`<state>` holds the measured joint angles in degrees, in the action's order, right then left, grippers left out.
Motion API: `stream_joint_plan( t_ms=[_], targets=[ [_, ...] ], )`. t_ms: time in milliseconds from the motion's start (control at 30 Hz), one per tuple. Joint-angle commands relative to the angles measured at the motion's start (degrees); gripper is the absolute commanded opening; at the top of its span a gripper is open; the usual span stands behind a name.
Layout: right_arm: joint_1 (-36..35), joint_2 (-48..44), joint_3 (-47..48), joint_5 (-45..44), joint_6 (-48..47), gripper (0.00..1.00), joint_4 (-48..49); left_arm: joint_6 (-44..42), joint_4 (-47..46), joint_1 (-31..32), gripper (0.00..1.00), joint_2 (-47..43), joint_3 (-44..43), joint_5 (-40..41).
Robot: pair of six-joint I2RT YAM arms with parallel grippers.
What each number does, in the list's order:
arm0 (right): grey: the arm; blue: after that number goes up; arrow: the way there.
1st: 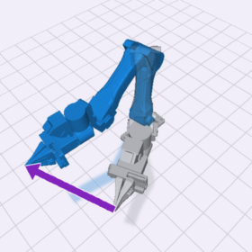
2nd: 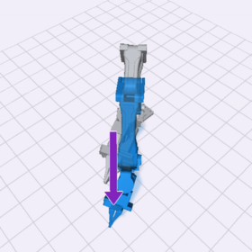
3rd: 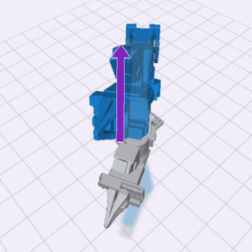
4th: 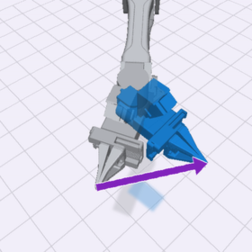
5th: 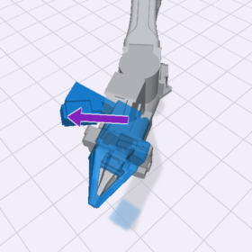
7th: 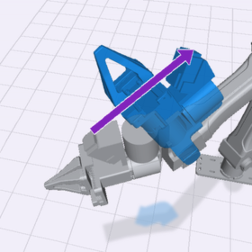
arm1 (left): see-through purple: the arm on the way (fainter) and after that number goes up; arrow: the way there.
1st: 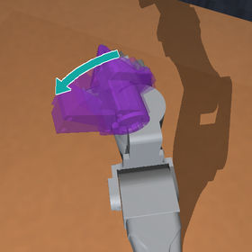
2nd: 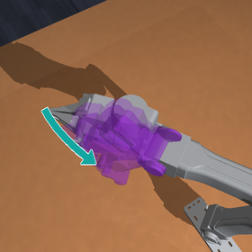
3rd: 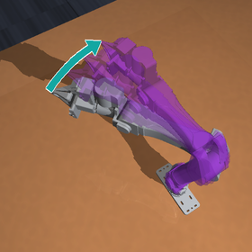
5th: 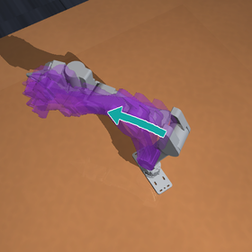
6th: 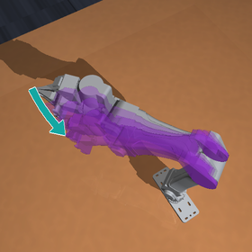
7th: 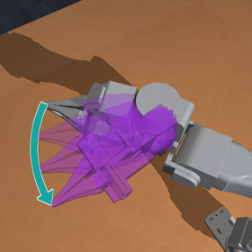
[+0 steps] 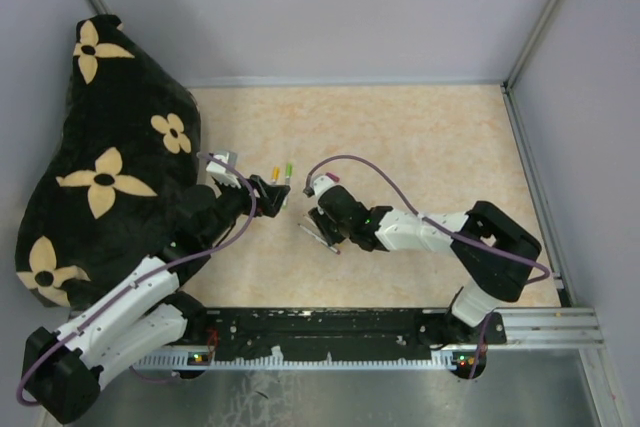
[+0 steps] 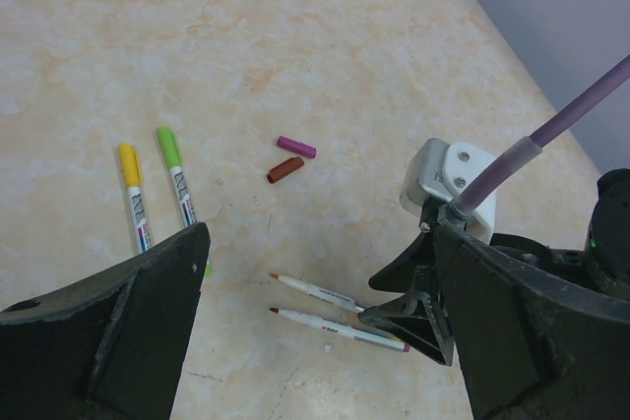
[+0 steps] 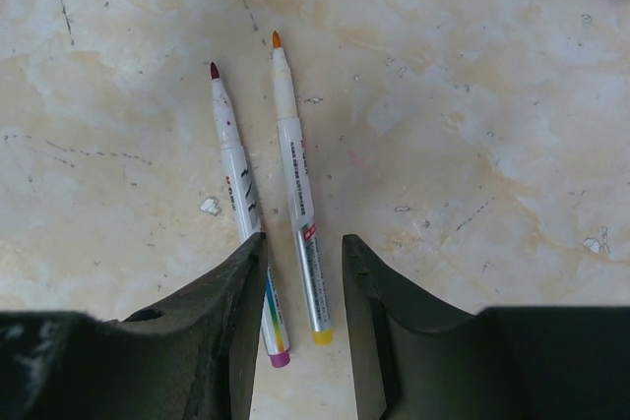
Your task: Insert the pens into the pen caps
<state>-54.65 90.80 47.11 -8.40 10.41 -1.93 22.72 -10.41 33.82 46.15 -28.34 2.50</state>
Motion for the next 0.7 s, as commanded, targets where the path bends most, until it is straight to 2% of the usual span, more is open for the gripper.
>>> stream_joint_plan(
  t_ms=[0, 667],
  targets=[
    [-1.0, 0.9, 2.9, -1.7, -1.1, 0.36, 0.5, 0.4, -1.1, 0.1, 1.0, -1.0, 0.6, 0.7],
    [-1.0, 3.4, 3.9, -2.8, -1.0, 0.36, 0.2, 0.4, -1.0, 0.1, 1.0, -1.6, 0.7, 0.7]
  ],
)
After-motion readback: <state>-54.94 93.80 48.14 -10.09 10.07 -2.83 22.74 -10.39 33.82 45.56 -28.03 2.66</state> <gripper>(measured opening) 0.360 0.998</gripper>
